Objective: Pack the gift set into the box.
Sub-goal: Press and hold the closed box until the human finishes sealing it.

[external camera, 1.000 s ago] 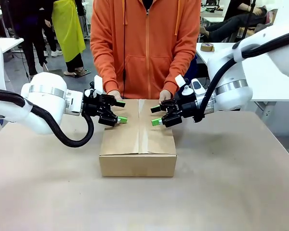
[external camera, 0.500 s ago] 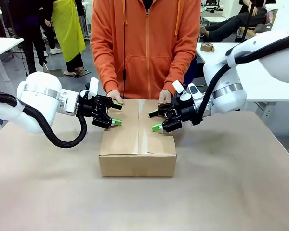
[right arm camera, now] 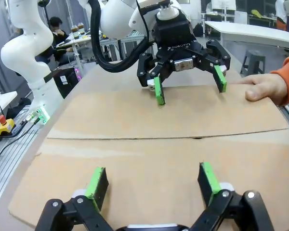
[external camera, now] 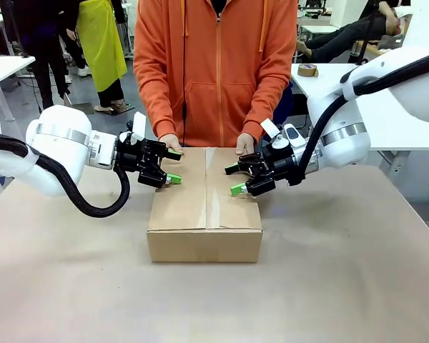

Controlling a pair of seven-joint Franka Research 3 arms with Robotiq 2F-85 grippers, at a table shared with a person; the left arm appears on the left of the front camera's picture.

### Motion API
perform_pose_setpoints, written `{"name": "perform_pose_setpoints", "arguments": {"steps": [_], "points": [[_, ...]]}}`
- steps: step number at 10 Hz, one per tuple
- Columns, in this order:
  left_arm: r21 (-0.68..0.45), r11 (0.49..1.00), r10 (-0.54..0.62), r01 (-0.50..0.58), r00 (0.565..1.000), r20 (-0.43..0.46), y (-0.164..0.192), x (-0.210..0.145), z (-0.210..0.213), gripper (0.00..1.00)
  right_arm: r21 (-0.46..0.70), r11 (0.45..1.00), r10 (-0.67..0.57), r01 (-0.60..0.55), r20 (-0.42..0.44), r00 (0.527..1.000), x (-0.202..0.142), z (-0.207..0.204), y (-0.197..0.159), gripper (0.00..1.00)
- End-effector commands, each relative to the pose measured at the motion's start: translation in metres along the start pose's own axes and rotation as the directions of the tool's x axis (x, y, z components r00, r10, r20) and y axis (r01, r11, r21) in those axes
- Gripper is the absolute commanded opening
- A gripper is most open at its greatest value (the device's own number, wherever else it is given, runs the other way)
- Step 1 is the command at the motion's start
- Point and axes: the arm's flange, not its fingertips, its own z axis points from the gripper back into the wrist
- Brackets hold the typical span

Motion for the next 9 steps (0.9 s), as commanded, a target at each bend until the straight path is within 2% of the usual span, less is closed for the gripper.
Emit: {"name": "perform_pose_setpoints", "arguments": {"steps": [1,9], "points": [[-0.010,1.000,-0.005,0.005,1.000,-0.006,-0.0049,-0.0011,0.0009,1.00,-0.002,1.000,0.003,-0.003,-0.004,1.000,-0.0003,-0.0041,0.0003,1.00],[-0.010,1.000,-0.005,0.005,1.000,-0.006,-0.0049,-0.0011,0.0009,1.00,-0.002,1.000,0.003,-0.003,-0.004,1.000,-0.0003,-0.0041,0.0003,1.00]]}}
